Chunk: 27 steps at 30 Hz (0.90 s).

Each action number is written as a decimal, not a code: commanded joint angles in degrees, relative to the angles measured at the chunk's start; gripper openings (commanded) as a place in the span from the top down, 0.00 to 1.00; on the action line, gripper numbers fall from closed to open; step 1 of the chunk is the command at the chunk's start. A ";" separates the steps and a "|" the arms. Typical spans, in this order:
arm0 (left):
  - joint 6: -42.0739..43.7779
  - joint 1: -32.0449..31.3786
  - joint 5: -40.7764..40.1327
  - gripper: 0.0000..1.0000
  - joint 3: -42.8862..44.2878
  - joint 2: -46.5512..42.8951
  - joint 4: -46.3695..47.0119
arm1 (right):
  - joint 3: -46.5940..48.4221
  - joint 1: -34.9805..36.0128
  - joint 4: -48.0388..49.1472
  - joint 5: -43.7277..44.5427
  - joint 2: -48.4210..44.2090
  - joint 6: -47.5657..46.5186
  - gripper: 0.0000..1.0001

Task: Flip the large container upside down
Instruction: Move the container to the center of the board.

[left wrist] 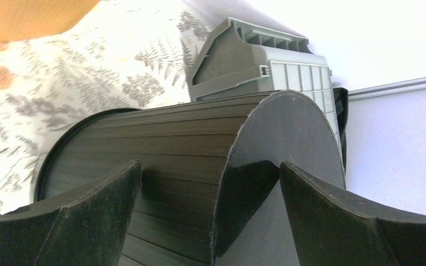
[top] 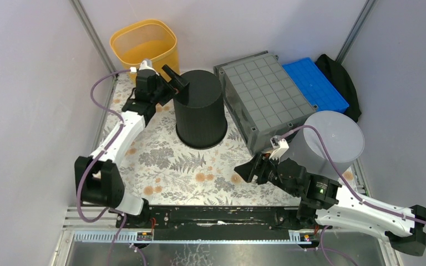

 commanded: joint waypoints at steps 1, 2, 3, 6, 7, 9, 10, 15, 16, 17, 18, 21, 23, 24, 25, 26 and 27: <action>0.17 -1.29 -1.59 0.00 2.77 5.11 7.56 | 0.04 0.31 -1.20 2.07 -1.75 -0.96 0.28; 0.51 -1.29 -1.96 0.00 3.70 5.92 8.14 | -0.02 0.36 -1.60 2.09 -2.13 -0.83 0.28; 0.91 -1.29 -2.00 0.00 4.96 6.85 8.32 | -0.21 0.37 -1.79 2.04 -2.40 -0.69 0.28; 3.36 -1.19 -3.40 0.00 10.20 8.85 5.29 | -0.31 0.34 -2.27 1.76 -3.45 -0.47 0.28; 4.31 -1.01 -4.23 0.00 12.19 8.98 3.64 | -0.29 0.31 -2.50 1.74 -3.70 -0.48 0.27; 5.30 -0.30 -5.82 0.00 14.04 7.96 0.77 | -0.15 0.37 -2.96 1.70 -4.07 -0.51 0.27; 5.65 0.20 -6.75 0.00 14.78 6.94 -0.65 | -0.12 0.35 -3.04 1.70 -4.25 -0.47 0.27; 7.17 3.79 -12.45 0.00 23.08 4.38 -15.02 | 0.01 0.37 -2.84 1.09 -4.14 -0.62 0.27; 6.75 5.11 -13.56 0.00 25.29 4.59 -18.54 | -0.01 0.32 -2.81 0.89 -4.02 -0.63 0.27; 6.12 6.66 -13.69 0.00 27.35 4.87 -21.26 | -0.02 0.33 -2.62 0.69 -3.85 -0.74 0.27; 5.77 8.38 -13.21 0.00 29.02 5.42 -23.46 | -0.06 0.37 -2.61 0.50 -3.78 -0.85 0.27; 4.04 13.07 -13.40 0.00 34.51 7.89 -29.41 | -0.47 0.36 -2.31 -0.04 -3.44 -0.77 0.27; 2.61 15.29 -13.59 0.00 36.82 9.67 -31.74 | -1.16 0.34 -1.70 -0.30 -3.50 -0.56 0.27; 1.69 16.18 -13.56 0.00 37.54 10.61 -32.38 | -1.53 0.30 -1.42 -0.43 -3.56 -0.40 0.27; 0.75 17.05 -13.39 0.00 38.12 11.47 -33.22 | -1.90 0.31 -1.02 -0.68 -3.65 -0.27 0.27; -0.12 17.62 -13.34 0.00 38.80 12.38 -33.88 | -2.24 0.31 -0.74 -0.96 -3.77 -0.16 0.27; -0.97 18.07 -13.26 0.00 39.19 13.21 -34.25 | -2.61 0.34 -0.57 -1.12 -4.01 0.07 0.27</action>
